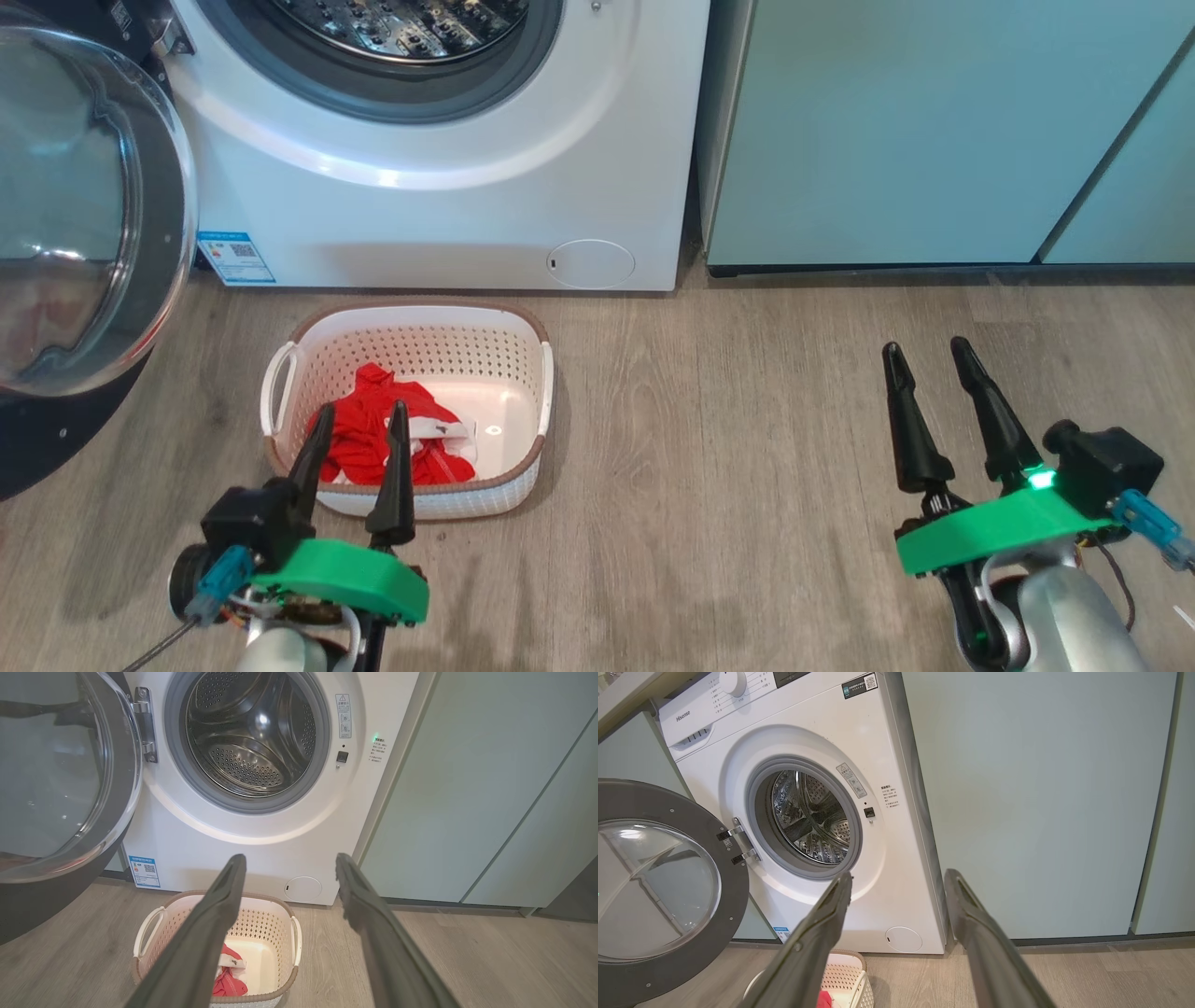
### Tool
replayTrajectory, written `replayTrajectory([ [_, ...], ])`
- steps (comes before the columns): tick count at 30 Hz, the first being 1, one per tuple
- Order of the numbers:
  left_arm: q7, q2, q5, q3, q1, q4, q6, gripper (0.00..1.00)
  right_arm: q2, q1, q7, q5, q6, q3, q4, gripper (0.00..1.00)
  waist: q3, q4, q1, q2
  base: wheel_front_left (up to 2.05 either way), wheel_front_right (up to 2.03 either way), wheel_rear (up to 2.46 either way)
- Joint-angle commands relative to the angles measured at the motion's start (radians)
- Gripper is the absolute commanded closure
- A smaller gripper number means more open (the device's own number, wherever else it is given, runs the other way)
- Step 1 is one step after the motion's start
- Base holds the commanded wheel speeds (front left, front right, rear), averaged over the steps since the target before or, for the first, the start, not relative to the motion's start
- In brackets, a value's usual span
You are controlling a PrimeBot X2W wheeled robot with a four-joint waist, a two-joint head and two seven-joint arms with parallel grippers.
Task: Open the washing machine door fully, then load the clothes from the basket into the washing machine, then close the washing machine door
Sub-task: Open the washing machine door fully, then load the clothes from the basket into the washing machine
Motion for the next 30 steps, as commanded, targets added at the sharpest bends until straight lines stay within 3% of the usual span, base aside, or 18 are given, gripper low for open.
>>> replayTrajectory([
  [1,-0.005,0.011,0.003,0.028,-0.037,-0.034,0.002,0.0,-0.006,-0.016,-0.009,-0.007,0.0,0.024,-0.029,0.0,0.001,0.001,0.0,0.0,0.0,0.0,0.0],
  [15,-0.005,0.011,-0.018,0.046,-0.053,-0.029,-0.026,0.0,-0.003,-0.023,-0.009,-0.01,0.0,0.026,-0.029,0.0,0.018,0.005,0.0,0.0,0.38,-0.38,0.0],
  [30,-0.005,0.011,-0.004,0.064,-0.061,-0.029,-0.006,0.0,0.0,-0.024,-0.009,-0.011,0.0,0.024,-0.026,0.0,0.02,0.007,0.0,0.0,1.86,-1.86,-0.01],
])
